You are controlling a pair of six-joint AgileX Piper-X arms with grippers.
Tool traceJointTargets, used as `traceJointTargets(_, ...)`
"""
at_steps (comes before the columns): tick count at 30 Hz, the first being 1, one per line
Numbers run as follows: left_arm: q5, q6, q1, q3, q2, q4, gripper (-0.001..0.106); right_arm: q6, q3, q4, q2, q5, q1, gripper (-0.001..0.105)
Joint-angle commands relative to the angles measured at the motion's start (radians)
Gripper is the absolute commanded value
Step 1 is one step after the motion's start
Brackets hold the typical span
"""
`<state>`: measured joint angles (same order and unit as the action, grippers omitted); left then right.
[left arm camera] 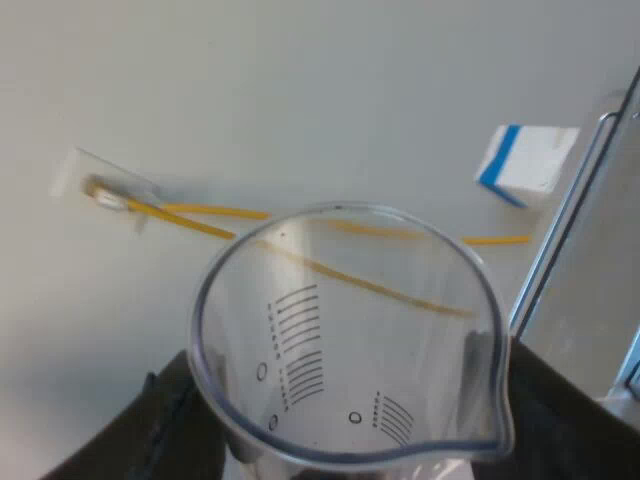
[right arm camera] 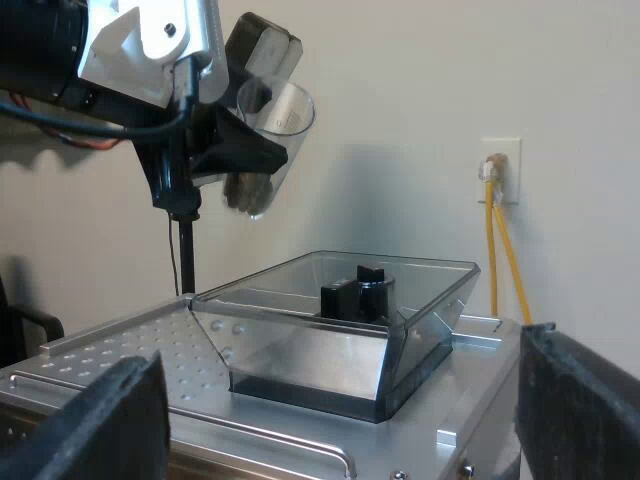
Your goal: Pour the beans into the coffee machine
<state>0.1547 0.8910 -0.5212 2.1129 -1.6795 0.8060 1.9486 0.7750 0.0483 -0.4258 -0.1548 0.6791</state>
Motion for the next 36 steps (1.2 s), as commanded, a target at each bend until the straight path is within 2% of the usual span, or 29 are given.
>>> traceJointTargets(1, 0.021, -0.182, -0.006, 0.01, 0.009, -0.018, 0.025, 0.001, 0.011, -0.006, 0.007, -0.007, 0.002, 0.072)
traceJointTargets(2, 0.021, -0.224, -0.006, 0.01, 0.009, -0.018, 0.025, 0.001, 0.011, -0.006, 0.007, -0.007, 0.002, 0.072)
traceJointTargets(3, 0.021, -0.23, -0.008, 0.01, 0.009, -0.018, 0.025, 0.001, 0.011, -0.006, 0.007, -0.007, 0.002, 0.072)
traceJointTargets(5, 0.021, -0.32, -0.008, 0.01, 0.009, -0.018, 0.025, 0.001, 0.011, -0.006, 0.007, -0.007, 0.002, 0.072)
traceJointTargets(8, 0.021, -0.403, -0.008, 0.01, 0.009, -0.022, 0.025, 0.001, 0.011, -0.006, 0.007, -0.007, 0.002, 0.072)
traceJointTargets(10, 0.011, -0.443, -0.008, 0.01, 0.009, -0.026, 0.025, 0.001, 0.011, -0.006, 0.007, -0.007, 0.002, 0.072)
traceJointTargets(14, -0.051, -0.499, -0.008, 0.01, 0.009, -0.026, 0.025, 0.001, 0.011, -0.006, 0.007, -0.007, 0.002, 0.072)
traceJointTargets(18, -0.055, -0.572, -0.008, 0.008, 0.009, -0.026, 0.025, 0.001, 0.011, -0.006, 0.007, -0.007, 0.002, 0.072)
traceJointTargets(23, -0.057, -0.707, -0.008, 0.008, 0.001, -0.026, 0.025, 0.001, 0.011, -0.006, 0.007, -0.007, 0.002, 0.072)
traceJointTargets(25, -0.061, -0.741, -0.008, 0.008, -0.001, -0.026, 0.025, 0.001, 0.011, -0.006, 0.007, -0.007, 0.002, 0.072)
traceJointTargets(30, -0.06, -0.773, -0.008, 0.008, -0.001, -0.026, 0.025, 0.001, 0.011, -0.006, 0.007, -0.007, 0.002, 0.072)
traceJointTargets(34, -0.06, -0.856, -0.008, 0.008, -0.001, -0.026, 0.025, 0.001, 0.011, -0.006, 0.007, -0.007, 0.002, 0.072)
traceJointTargets(36, -0.06, -0.875, -0.008, 0.008, -0.001, -0.026, 0.025, -0.005, 0.011, -0.006, 0.007, -0.007, 0.002, 0.072)
